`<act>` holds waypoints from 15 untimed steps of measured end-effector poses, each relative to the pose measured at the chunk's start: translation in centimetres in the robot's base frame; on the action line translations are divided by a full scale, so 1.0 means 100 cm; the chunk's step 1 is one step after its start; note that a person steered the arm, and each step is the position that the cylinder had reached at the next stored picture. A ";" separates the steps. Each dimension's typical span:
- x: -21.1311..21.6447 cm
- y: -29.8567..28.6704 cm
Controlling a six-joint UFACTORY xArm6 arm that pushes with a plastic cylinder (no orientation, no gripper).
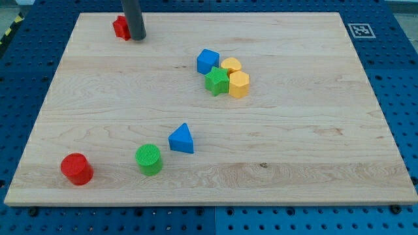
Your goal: Push blue triangle into red star
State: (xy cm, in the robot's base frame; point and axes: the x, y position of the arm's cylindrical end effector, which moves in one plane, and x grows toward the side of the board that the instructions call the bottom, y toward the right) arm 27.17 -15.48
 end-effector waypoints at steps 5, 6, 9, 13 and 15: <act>0.207 0.140; 0.214 0.211; 0.295 0.179; 0.205 0.166; 0.262 0.213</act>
State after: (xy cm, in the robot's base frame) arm 53.40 5.85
